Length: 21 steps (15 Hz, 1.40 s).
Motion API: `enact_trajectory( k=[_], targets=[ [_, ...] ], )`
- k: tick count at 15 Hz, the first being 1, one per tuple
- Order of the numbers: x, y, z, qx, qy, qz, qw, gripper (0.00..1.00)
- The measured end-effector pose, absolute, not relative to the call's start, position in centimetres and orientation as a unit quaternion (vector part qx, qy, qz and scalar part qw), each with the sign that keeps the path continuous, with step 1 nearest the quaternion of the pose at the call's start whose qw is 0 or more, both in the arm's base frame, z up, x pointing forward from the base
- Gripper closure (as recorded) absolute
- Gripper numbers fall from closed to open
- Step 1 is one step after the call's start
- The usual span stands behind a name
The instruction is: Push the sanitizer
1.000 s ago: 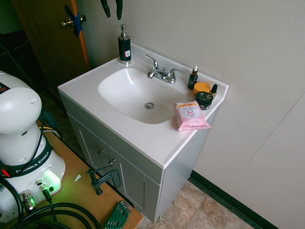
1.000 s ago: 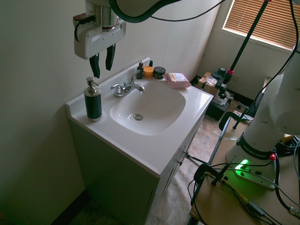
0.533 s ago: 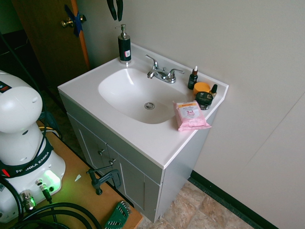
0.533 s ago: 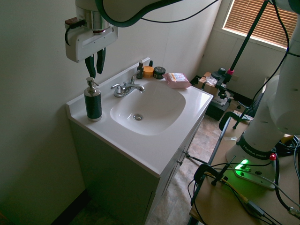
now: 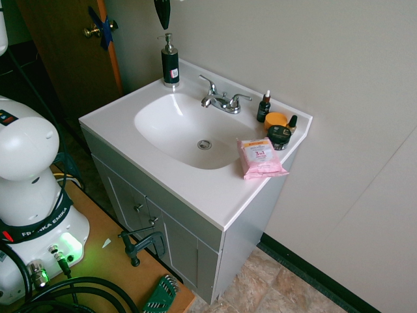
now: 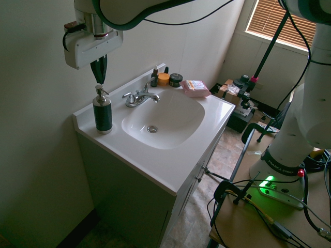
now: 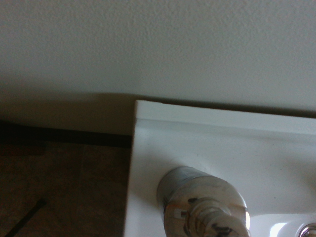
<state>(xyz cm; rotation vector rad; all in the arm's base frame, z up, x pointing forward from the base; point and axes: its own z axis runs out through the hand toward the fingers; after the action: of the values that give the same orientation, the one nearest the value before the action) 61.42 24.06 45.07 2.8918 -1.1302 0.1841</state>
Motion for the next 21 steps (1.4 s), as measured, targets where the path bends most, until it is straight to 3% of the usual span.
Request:
enact_trajectory(
  k=[21],
  targets=[
    [62.0, 23.7, 43.1, 0.928, -0.368, 0.050, 0.025, 1.00]
  ],
)
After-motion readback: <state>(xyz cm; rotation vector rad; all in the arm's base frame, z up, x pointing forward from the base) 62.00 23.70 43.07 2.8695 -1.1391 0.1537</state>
